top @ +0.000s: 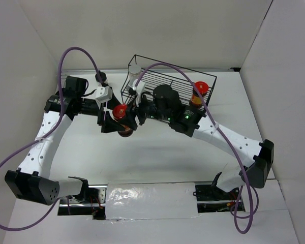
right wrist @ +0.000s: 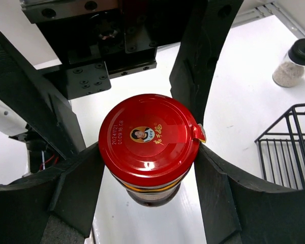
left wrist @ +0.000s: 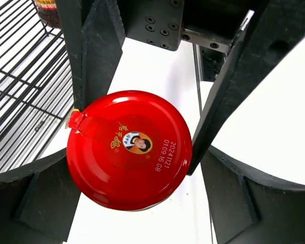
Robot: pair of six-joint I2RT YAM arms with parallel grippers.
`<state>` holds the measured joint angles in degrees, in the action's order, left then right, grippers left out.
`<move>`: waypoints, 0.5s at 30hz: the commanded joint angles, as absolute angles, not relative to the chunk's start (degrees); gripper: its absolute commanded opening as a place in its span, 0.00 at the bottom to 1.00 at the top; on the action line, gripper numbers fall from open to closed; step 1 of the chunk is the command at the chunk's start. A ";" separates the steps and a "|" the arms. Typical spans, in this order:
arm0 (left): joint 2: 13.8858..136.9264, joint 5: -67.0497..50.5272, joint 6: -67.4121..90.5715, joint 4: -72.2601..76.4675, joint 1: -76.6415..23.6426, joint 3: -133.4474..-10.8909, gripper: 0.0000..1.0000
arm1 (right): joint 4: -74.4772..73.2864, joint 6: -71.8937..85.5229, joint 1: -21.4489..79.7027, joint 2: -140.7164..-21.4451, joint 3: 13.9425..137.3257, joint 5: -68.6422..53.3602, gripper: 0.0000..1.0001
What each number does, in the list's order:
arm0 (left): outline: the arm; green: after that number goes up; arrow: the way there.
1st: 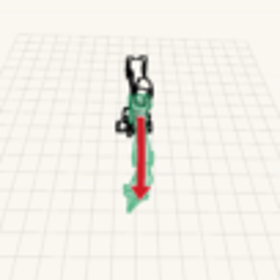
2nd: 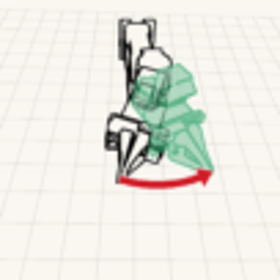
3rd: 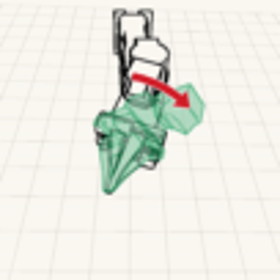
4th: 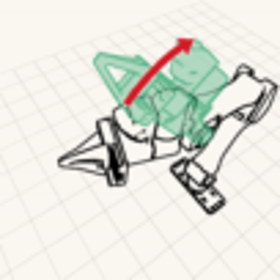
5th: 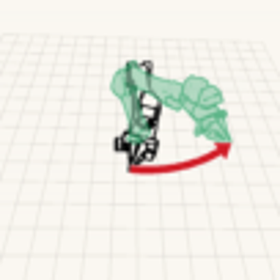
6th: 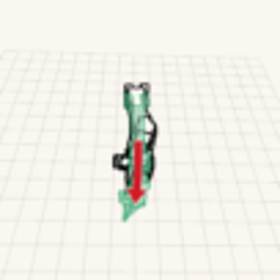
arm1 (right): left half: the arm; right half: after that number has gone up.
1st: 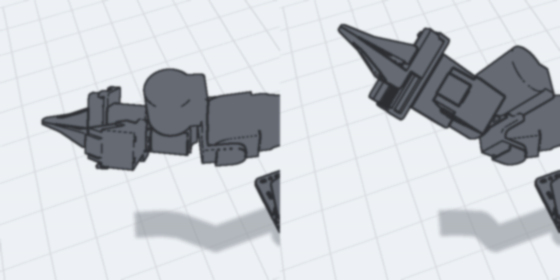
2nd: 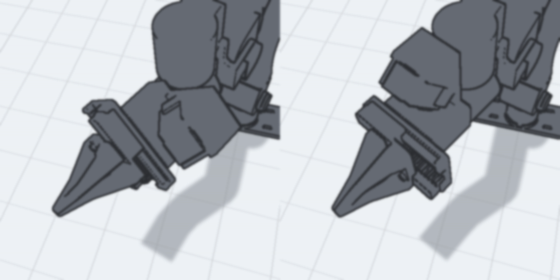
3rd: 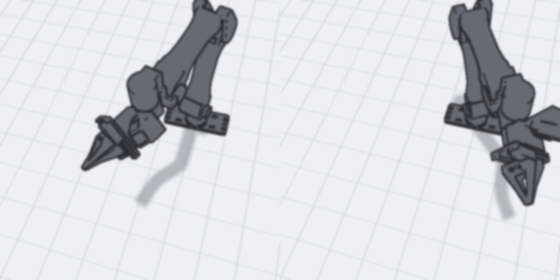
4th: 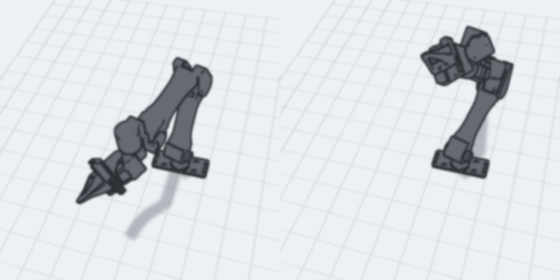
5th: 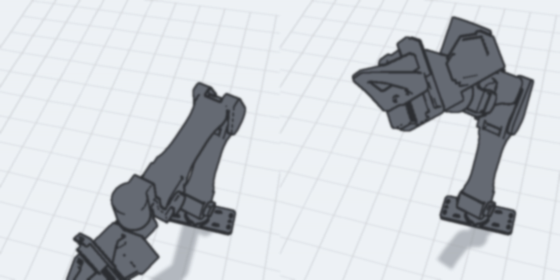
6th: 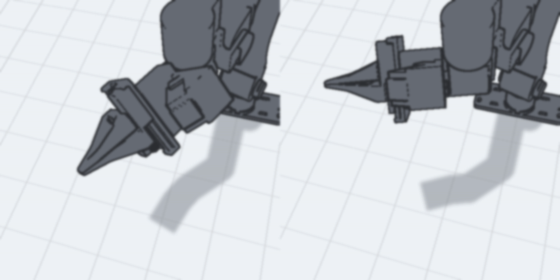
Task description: Organize the condiment bottles
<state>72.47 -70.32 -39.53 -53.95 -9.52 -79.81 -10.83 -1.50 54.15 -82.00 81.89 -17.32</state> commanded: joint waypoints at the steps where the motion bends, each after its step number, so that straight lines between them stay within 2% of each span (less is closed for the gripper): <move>1: 71.02 -72.43 -38.14 -51.94 -9.67 -79.90 0.99 | -4.39 -1.23 54.58 -77.96 82.88 -11.61 0.00; 5: 70.32 -69.00 -36.05 -50.54 -9.58 -78.93 0.99 | -5.01 -0.70 54.05 -76.47 82.70 -5.38 0.00; 15: 67.41 -58.73 -17.94 -39.03 -6.77 -77.61 0.99 | -3.35 -0.70 53.35 -74.27 82.09 32.76 0.00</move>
<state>68.71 -61.89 -26.02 -43.92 -7.03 -77.58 -12.64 -0.32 54.02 -78.19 80.97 16.45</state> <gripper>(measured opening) 0.993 0.724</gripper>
